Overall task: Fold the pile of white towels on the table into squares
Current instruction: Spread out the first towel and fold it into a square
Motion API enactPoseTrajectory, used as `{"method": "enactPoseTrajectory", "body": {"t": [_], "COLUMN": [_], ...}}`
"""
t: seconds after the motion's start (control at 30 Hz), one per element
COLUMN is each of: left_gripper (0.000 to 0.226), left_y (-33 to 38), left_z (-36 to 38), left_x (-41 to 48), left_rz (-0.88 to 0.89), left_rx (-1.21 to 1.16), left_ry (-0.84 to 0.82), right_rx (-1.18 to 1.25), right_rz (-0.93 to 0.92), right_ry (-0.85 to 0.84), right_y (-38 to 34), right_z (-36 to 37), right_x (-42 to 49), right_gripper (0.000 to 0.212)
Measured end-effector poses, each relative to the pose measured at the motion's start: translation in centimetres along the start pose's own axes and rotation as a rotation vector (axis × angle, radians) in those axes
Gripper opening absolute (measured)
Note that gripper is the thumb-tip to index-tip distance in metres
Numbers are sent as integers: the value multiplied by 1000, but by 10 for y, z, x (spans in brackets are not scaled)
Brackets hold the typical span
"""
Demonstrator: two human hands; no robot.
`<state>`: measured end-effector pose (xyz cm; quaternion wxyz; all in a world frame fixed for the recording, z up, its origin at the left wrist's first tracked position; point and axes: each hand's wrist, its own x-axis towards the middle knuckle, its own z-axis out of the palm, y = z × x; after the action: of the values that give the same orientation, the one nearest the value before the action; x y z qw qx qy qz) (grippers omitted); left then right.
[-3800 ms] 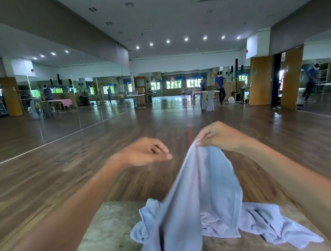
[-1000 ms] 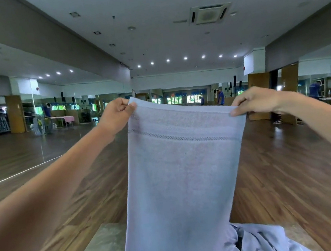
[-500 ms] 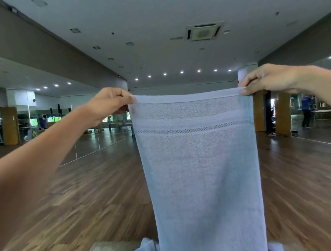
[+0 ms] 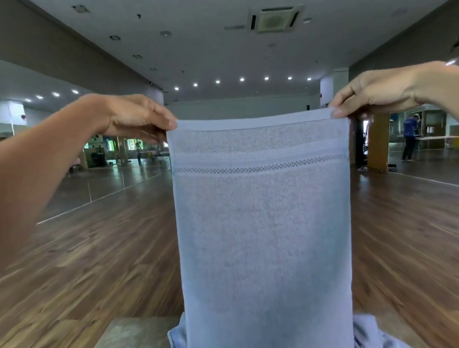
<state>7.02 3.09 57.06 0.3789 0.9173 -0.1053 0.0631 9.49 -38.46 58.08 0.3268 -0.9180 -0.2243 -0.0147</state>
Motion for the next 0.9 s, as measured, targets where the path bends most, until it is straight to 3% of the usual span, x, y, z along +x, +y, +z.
{"method": "enactPoseTrajectory", "body": {"t": [0.17,0.3,0.5,0.7,0.9], "left_gripper": [12,14,18,9,13], "left_y": [-37,-74,-108,-183,-273], "left_z": [49,79,105,173,292], "left_x": [33,58,78,60,-6], "left_rz": [0,36,85,-28,-164], "left_rx": [332,373,359,451,431], "left_ry": [156,325,510,351,102], "right_rx": [-145,-253,-201,-281,-319], "right_rz": [44,23,-39,22,133], "right_ry": [131,214,409,283,81], "right_y": [37,67,90,157,262], "right_z": [39,74,112,184,299], "right_x": [48,76,93,82,42], "right_gripper": [8,9,13,12,30]}}
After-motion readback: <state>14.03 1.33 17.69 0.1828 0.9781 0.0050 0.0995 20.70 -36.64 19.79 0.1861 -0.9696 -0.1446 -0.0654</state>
